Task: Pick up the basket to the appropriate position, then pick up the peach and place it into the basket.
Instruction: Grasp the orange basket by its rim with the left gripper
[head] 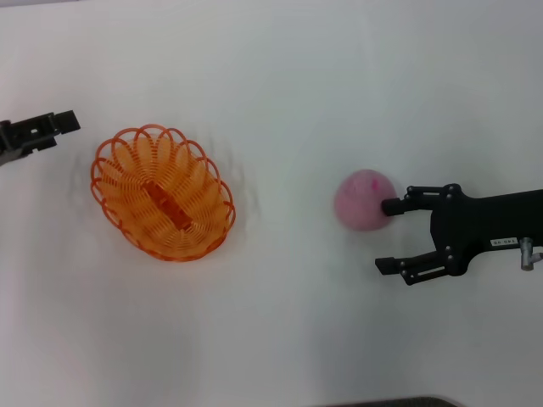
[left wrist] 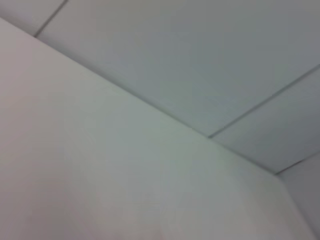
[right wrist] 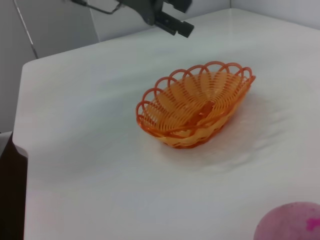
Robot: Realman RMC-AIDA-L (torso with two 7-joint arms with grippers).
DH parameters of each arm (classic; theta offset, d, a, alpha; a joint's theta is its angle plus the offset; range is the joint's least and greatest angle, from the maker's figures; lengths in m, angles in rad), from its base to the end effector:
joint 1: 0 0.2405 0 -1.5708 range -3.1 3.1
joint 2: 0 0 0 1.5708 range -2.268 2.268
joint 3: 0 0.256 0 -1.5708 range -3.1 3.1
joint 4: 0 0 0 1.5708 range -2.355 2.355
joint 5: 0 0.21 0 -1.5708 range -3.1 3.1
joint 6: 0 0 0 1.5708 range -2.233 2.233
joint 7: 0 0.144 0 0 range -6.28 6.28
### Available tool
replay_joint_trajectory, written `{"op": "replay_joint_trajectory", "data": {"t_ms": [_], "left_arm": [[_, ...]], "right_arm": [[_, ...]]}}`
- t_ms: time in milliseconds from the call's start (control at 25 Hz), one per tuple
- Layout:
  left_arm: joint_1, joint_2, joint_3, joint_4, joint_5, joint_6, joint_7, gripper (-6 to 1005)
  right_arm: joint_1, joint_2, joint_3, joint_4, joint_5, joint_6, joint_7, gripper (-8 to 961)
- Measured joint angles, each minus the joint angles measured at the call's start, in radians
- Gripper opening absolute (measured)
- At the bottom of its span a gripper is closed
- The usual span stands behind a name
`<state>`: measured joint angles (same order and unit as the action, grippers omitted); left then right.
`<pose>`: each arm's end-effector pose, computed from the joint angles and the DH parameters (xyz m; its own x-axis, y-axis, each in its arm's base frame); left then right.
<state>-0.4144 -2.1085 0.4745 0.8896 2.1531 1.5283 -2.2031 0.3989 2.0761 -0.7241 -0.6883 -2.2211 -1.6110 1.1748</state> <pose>-0.3153 0.3144 0.0512 0.1617 0.7847 0.5985 0.9676 -0.2452 0.0601 0.3159 0.2711 -0.0120 0.9160 -0.2949 -0.2722 -0.3360 -0.9344 -0.1183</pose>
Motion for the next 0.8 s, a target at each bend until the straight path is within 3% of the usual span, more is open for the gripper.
{"op": "replay_joint_trajectory", "data": {"t_ms": [200, 360, 800], "left_arm": [[-0.037, -0.004, 0.094, 0.079, 0.067, -0.072, -0.034, 735], [-0.052, -0.036, 0.231, 0.21, 0.177, -0.144, -0.073, 735], [-0.095, -0.045, 0.466, 0.291, 0.356, -0.169, -0.07, 736]], "right_arm": [[0.008, -0.002, 0.0, 0.0, 0.0, 0.0, 0.002, 946], [0.013, -0.003, 0.0, -0.003, -0.001, 0.0, 0.01, 946], [0.016, 0.003, 0.0, -0.023, -0.016, 0.001, 0.026, 946]]}}
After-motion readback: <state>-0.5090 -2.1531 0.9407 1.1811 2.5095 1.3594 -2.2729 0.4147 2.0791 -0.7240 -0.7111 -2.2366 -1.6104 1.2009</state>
